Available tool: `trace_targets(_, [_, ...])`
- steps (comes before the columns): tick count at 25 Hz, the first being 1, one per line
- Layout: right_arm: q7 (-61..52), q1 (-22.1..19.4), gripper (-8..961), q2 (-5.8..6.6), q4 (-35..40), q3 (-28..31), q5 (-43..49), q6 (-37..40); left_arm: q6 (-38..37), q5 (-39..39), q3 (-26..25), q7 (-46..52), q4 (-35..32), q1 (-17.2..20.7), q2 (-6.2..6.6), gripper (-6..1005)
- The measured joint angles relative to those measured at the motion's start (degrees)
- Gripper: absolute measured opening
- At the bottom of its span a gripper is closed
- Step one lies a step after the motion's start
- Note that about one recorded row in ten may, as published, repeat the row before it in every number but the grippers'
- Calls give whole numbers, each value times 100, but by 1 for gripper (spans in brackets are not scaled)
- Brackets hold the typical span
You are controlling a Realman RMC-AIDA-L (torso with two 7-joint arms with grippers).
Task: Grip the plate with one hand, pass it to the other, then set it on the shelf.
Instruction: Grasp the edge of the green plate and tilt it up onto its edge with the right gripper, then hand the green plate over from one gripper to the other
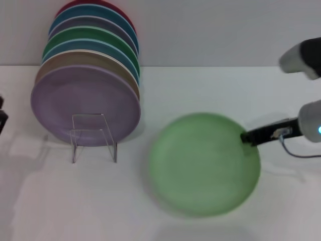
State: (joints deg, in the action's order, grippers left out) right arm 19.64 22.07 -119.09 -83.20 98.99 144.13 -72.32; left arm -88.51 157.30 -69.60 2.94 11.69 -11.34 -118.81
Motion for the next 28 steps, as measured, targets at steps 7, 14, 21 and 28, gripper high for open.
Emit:
trace_targets(7, [1071, -1037, 23, 0, -732, 72, -976, 831, 350, 638, 558, 1435, 1494, 192, 675, 781])
trace_targets(14, [3191, -1738, 23, -26, -709, 116, -2522, 1478, 3268, 844, 1439, 2271, 4985, 544, 2300, 781])
trace_targets(21, [5267, -1931, 24, -42, -265, 112, -3762, 2049, 5196, 841, 2377, 3693, 7024, -311, 4031, 781])
trace_targets(28, [6385, -1827, 24, -11, 174, 269, -4814, 2062, 7512, 840, 2440, 3351, 7978, -658, 4076, 781])
